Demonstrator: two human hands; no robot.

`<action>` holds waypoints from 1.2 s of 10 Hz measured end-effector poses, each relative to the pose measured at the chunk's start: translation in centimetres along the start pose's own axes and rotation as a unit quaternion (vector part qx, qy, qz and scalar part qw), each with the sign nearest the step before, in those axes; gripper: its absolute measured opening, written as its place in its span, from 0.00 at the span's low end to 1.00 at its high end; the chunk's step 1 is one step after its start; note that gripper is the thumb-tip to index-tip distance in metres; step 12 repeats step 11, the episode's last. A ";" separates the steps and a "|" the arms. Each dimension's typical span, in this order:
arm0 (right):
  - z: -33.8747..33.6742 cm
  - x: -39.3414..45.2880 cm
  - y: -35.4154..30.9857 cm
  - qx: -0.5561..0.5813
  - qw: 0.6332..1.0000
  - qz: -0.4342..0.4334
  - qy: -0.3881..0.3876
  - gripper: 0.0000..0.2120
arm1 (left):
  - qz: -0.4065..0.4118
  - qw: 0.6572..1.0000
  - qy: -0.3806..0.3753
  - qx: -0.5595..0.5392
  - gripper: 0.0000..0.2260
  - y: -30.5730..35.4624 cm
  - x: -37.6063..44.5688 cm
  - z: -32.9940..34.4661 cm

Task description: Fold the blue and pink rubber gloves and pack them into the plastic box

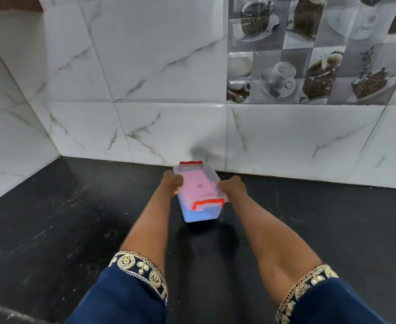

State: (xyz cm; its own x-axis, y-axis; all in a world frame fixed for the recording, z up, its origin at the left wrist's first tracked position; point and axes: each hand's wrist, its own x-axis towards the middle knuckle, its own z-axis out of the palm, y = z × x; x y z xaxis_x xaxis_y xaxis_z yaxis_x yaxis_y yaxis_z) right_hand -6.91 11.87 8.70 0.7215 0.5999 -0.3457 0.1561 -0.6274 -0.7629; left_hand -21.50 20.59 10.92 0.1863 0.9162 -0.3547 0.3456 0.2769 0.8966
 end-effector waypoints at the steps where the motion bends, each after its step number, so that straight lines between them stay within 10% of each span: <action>1: 2.8 0.7 -0.6 0.061 0.997 0.037 -0.020 0.22 | 0.033 0.999 0.008 0.019 0.15 -0.1 2.6 -1.6; 5: 7.1 3.6 -2.5 0.157 0.986 0.060 0.001 0.20 | 0.036 0.995 0.030 0.085 0.18 -2.0 8.5 -1.0; 8: 5.6 2.1 -1.4 0.027 0.996 -0.054 0.069 0.10 | 0.182 0.888 0.116 0.406 0.21 -1.4 5.3 2.7; 12: -2.0 0.8 -2.4 -0.105 0.907 -0.280 0.297 0.17 | 0.372 0.801 0.165 0.439 0.22 3.3 2.3 5.5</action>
